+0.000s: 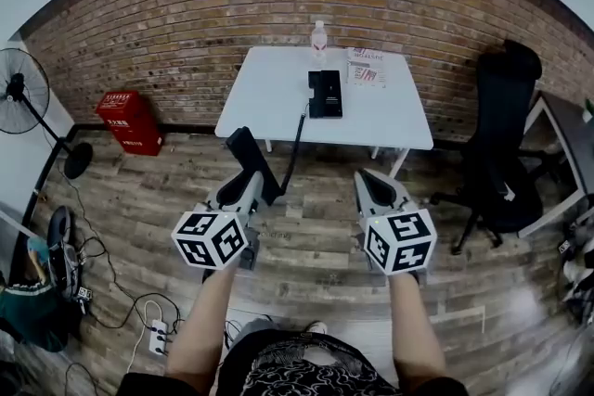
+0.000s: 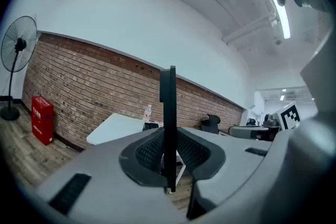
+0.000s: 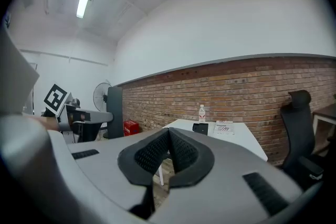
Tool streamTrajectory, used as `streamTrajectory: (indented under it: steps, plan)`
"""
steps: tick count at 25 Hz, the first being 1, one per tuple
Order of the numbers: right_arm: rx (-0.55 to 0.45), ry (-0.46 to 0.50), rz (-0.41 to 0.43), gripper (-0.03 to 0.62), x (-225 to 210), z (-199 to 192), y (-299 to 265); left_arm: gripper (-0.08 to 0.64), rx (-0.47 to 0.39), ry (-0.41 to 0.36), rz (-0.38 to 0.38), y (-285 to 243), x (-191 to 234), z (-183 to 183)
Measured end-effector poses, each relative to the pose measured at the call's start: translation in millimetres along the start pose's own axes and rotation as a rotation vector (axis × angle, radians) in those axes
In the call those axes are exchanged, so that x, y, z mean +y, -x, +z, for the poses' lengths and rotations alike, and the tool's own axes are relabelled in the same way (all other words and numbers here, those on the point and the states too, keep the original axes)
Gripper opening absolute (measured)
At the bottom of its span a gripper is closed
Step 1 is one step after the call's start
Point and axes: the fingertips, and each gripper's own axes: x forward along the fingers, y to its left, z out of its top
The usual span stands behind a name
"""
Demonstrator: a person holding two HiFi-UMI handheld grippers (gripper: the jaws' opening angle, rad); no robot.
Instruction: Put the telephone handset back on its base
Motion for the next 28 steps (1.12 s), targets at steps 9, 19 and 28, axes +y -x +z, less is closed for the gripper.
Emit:
streamTrajectory:
  steps: [9,19,28]
  plan:
    - [-0.005,-0.017,0.016,0.002,-18,-3,-7,0.072,0.007,0.0,0.001,-21,-10,-4]
    - [0.02,-0.023,-0.01,0.002,-43,-9,-60,0.071,0.035,0.027,-0.02,-76,24,-12]
    - [0.045,-0.034,-0.069,0.002,-70,6,-139,0.071,0.067,0.044,-0.083,-153,75,8]
